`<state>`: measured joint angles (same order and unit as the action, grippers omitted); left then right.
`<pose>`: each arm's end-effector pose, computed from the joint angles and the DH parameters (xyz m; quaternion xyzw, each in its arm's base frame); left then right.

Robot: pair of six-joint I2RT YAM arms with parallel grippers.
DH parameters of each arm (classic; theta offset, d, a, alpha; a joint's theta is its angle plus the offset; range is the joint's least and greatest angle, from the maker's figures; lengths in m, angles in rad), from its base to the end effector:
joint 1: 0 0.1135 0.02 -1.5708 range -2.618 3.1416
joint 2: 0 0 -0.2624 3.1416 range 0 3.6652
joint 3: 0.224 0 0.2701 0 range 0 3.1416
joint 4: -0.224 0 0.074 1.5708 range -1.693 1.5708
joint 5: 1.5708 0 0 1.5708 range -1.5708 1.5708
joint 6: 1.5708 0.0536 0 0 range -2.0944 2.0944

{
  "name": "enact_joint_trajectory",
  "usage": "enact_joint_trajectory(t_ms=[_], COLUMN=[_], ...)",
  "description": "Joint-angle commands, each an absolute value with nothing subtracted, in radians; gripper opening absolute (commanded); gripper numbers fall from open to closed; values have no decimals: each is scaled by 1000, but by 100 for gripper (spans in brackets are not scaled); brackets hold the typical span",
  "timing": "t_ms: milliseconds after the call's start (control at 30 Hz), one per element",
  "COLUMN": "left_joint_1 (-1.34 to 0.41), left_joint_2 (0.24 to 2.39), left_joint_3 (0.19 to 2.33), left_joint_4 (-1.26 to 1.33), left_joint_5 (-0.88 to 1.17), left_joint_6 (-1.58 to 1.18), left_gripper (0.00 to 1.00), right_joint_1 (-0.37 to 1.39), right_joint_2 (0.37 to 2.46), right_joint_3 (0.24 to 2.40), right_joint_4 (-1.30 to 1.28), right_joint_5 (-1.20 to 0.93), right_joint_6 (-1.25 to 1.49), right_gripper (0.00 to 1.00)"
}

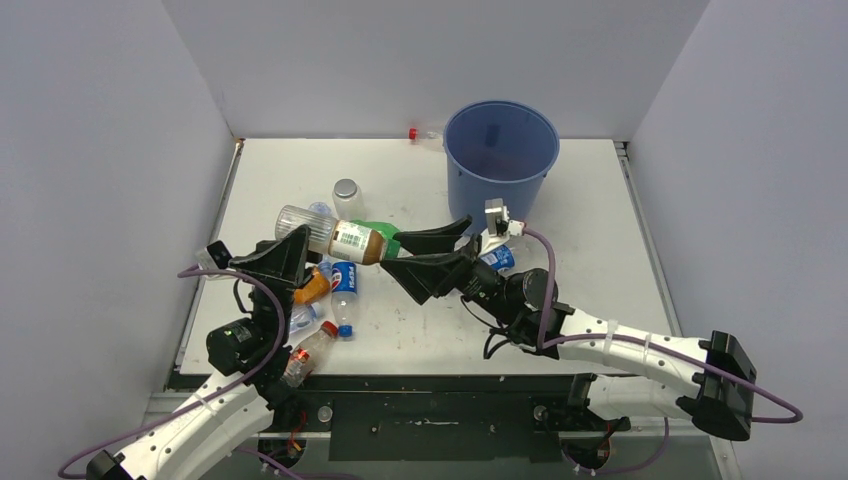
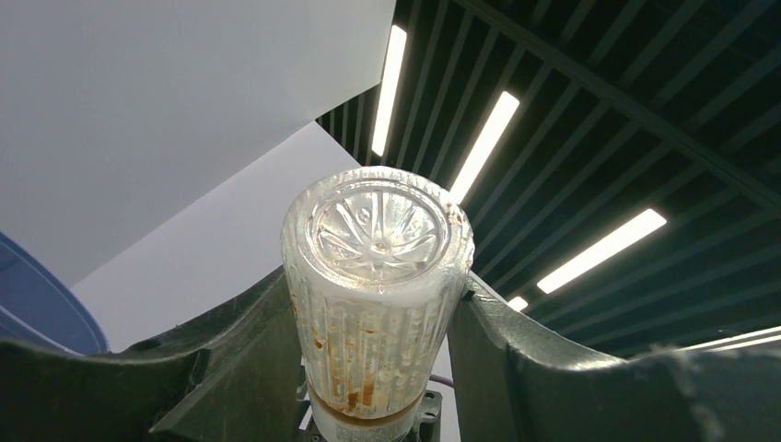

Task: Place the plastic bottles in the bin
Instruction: Place the plastic bottle in the trash bin.

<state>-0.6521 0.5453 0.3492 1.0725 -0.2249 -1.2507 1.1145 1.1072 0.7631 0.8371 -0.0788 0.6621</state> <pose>0.1236 -0.0794 0.3542 -0.2005 0.2920 -0.7386 0.5735 0.1209 0.2560 0.3762 -0.1479 0.4921 0.6783 0.5252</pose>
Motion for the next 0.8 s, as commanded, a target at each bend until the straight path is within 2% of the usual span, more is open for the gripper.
enact_joint_trajectory(t_ms=[0, 100, 267, 300, 333, 367, 467, 600, 700, 767], left_joint_1=[-655, -654, -654, -653, -654, -653, -653, -653, -653, -653], left_joint_2=[540, 545, 539, 529, 516, 499, 424, 351, 370, 399], left_joint_3=[370, 371, 378, 380, 382, 387, 443, 595, 663, 690], left_joint_4=[1088, 1089, 1064, 1045, 1006, 961, 735, 297, 92, 12], left_joint_5=[-212, -202, -184, -184, -187, -194, -223, -314, -432, -505], left_joint_6=[-1259, -1261, -1248, -1239, -1230, -1216, -1098, -814, -619, -546], left_gripper=[0, 0, 2, 18, 39, 58, 99, 96, 96, 96], right_joint_1=[1123, 1123, 1121, 1120, 1121, 1121, 1121, 1121, 1121, 1120], right_joint_2=[1128, 1147, 1139, 1122, 1106, 1081, 987, 926, 981, 1036], right_joint_3=[827, 843, 840, 839, 841, 847, 932, 1199, 1400, 1492], right_joint_4=[914, 904, 893, 877, 846, 803, 509, -50, -344, -483], right_joint_5=[-108, -112, -131, -133, -127, -117, -60, 245, 517, 777], right_joint_6=[683, 690, 686, 679, 668, 650, 529, 366, 354, 354], right_gripper=[72, 60, 26, 12, 6, 5, 5, 5, 5, 5])
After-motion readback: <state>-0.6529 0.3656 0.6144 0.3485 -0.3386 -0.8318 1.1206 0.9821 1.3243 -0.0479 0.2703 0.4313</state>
